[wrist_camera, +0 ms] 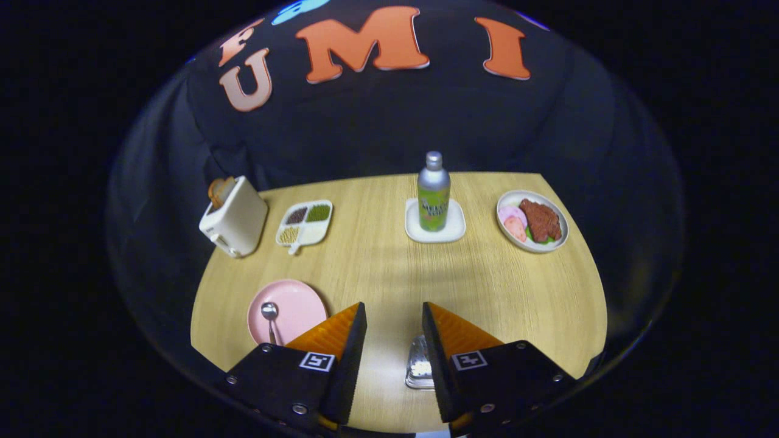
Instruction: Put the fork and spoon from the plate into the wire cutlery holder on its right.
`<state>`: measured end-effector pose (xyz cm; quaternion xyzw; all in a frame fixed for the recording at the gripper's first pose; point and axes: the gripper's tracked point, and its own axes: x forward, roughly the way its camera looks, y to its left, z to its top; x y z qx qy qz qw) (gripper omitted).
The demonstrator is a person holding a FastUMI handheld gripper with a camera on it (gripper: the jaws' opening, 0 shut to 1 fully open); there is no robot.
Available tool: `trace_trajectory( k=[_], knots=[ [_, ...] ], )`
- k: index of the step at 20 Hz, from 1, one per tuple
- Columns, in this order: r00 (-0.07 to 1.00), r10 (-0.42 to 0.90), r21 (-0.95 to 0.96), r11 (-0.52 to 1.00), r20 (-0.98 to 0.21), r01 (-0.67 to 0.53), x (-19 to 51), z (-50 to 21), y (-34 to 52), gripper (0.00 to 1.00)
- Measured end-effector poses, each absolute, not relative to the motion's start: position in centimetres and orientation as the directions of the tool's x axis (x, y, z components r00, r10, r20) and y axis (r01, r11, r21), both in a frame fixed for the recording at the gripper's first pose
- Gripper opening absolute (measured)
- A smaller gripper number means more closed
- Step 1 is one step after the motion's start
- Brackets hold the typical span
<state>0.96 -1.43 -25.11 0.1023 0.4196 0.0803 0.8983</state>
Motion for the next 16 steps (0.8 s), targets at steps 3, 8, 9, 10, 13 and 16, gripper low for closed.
trace_trajectory(
  k=[3,8,9,10,13,16],
  knots=[
    [0.782,0.220,0.238,0.967,-0.583,-0.094,2.2,-21.2,0.1,0.72],
    [0.941,0.186,0.227,0.966,-0.284,-0.122,3.3,-12.1,1.7,0.76],
    [0.948,0.188,0.219,0.967,-0.255,-0.133,3.3,-11.1,2.0,0.79],
    [0.954,0.192,0.211,0.967,-0.231,-0.144,3.2,-10.4,2.3,0.82],
    [0.954,0.203,0.188,0.969,-0.220,-0.163,2.6,-10.1,3.8,0.97],
    [0.928,0.265,0.192,0.956,-0.261,-0.219,2.1,-11.9,6.7,0.97]
  ],
)
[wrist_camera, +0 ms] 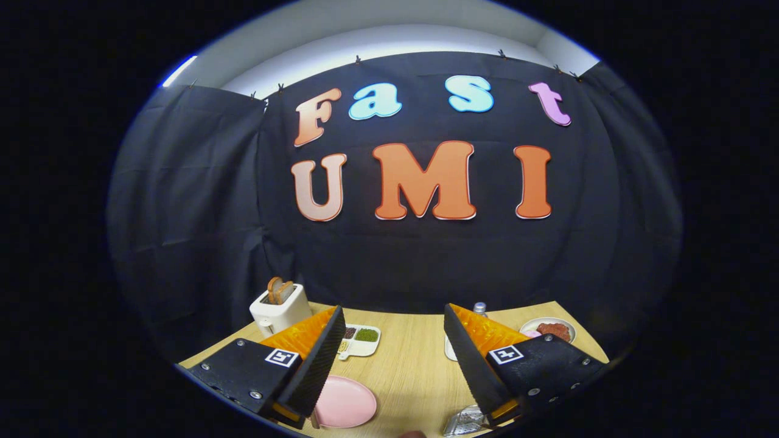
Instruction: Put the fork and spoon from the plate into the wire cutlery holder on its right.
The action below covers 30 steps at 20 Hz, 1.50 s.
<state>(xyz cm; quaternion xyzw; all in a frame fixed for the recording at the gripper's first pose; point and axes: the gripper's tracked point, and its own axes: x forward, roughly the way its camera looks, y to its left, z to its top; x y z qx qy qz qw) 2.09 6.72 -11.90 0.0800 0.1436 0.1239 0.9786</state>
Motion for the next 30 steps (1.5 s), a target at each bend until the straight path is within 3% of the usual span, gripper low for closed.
trace_trajectory(
  k=[12,18,26,30],
  knots=[
    [0.772,0.511,0.199,0.859,-0.377,-0.472,-0.2,-18.8,19.0,0.98],
    [0.689,0.553,0.194,0.825,-0.468,-0.531,-1.3,-23.4,22.3,0.98],
    [0.475,0.575,0.173,0.739,-0.666,-0.651,-5.9,-30.2,26.1,0.98],
    [0.347,0.518,0.148,0.695,-0.782,-0.703,-8.6,-33.5,26.5,0.97]
  ],
)
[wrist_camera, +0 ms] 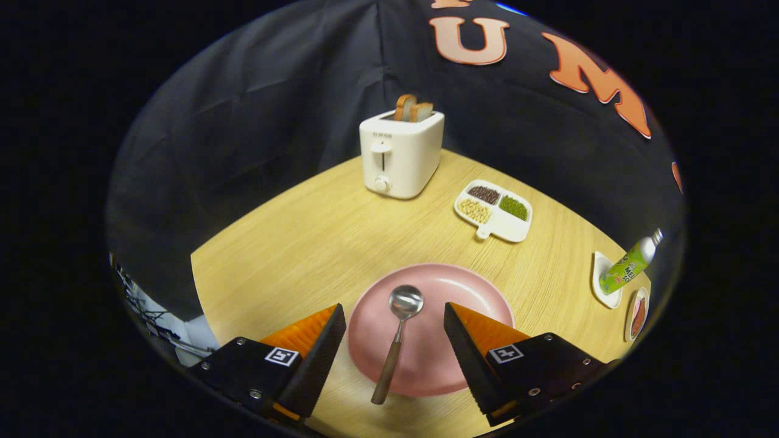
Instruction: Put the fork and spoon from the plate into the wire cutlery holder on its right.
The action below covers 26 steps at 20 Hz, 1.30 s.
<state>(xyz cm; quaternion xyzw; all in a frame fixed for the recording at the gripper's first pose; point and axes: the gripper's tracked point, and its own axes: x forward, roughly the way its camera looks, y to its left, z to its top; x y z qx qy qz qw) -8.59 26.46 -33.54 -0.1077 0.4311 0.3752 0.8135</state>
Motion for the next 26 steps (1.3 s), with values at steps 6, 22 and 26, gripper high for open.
trace_trajectory(
  k=[6,22,26],
  knots=[
    [0.233,0.412,0.163,0.727,-0.881,-0.667,-9.2,-36.1,26.0,0.84],
    [0.048,0.217,0.144,0.780,-0.975,-0.609,-11.0,-40.0,24.2,0.09],
    [0.052,0.231,0.159,0.799,-0.972,-0.580,-10.8,-39.4,23.7,0.06]
  ],
)
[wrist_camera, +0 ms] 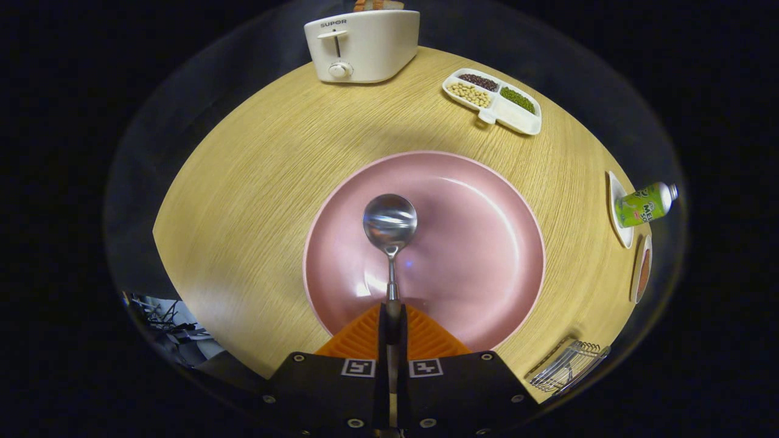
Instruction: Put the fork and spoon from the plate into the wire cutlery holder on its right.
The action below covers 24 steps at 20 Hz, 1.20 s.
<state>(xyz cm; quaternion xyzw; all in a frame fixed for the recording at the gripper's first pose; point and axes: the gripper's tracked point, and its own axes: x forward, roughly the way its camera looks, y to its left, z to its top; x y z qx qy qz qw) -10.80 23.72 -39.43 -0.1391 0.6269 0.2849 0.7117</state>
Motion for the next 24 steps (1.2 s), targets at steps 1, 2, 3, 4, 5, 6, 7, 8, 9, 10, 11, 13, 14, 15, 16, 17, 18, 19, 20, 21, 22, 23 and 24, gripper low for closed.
trace_trajectory(
  k=[1,2,3,4,5,6,7,8,9,10,11,13,14,15,16,17,18,19,20,21,22,23,24],
  knots=[
    [0.068,0.233,0.153,0.805,-0.970,-0.573,-10.5,-39.0,23.2,0.05],
    [0.081,0.236,0.152,0.814,-0.968,-0.561,-10.3,-38.5,22.6,0.05],
    [0.088,0.246,0.160,0.822,-0.965,-0.546,-10.2,-38.0,22.2,0.05],
    [0.096,0.253,0.166,0.831,-0.963,-0.531,-10.0,-37.7,21.9,0.05],
    [0.108,0.259,0.168,0.839,-0.960,-0.517,-9.8,-37.2,21.4,0.05],
    [0.122,0.263,0.170,0.848,-0.957,-0.502,-9.6,-36.7,20.9,0.05],
    [0.137,0.269,0.172,0.857,-0.953,-0.485,-9.4,-35.9,20.2,0.05],
    [0.153,0.275,0.175,0.865,-0.949,-0.469,-9.2,-35.3,19.5,0.05],
    [0.167,0.273,0.173,0.876,-0.947,-0.451,-9.3,-34.7,18.6,0.05],
    [0.180,0.272,0.173,0.885,-0.945,-0.432,-9.3,-34.3,17.8,0.05],
    [0.191,0.270,0.173,0.895,-0.944,-0.412,-9.3,-33.8,16.9,0.05],
    [0.212,0.265,0.174,0.914,-0.941,-0.367,-9.4,-32.8,14.9,0.05],
    [0.224,0.261,0.173,0.922,-0.939,-0.347,-9.4,-32.4,13.8,0.05],
    [0.236,0.256,0.172,0.930,-0.937,-0.324,-9.4,-32.0,12.7,0.05],
    [0.248,0.250,0.171,0.938,-0.936,-0.301,-9.6,-31.5,11.6,0.05],
    [0.260,0.242,0.169,0.947,-0.935,-0.274,-9.6,-31.1,10.3,0.05],
    [0.269,0.231,0.165,0.955,-0.935,-0.248,-9.8,-30.7,9.1,0.05],
    [0.279,0.220,0.161,0.962,-0.935,-0.220,-9.9,-30.3,7.7,0.05],
    [0.287,0.208,0.156,0.968,-0.935,-0.195,-10.7,-30.1,6.5,0.05],
    [0.295,0.194,0.149,0.974,-0.936,-0.169,-10.9,-29.8,5.0,0.05],
    [0.302,0.181,0.142,0.979,-0.936,-0.148,-11.2,-29.5,3.7,0.05],
    [0.304,0.166,0.133,0.983,-0.938,-0.125,-11.6,-29.3,2.2,0.05],
    [0.303,0.151,0.125,0.987,-0.941,-0.104,-11.9,-29.3,0.9,0.05]
  ],
)
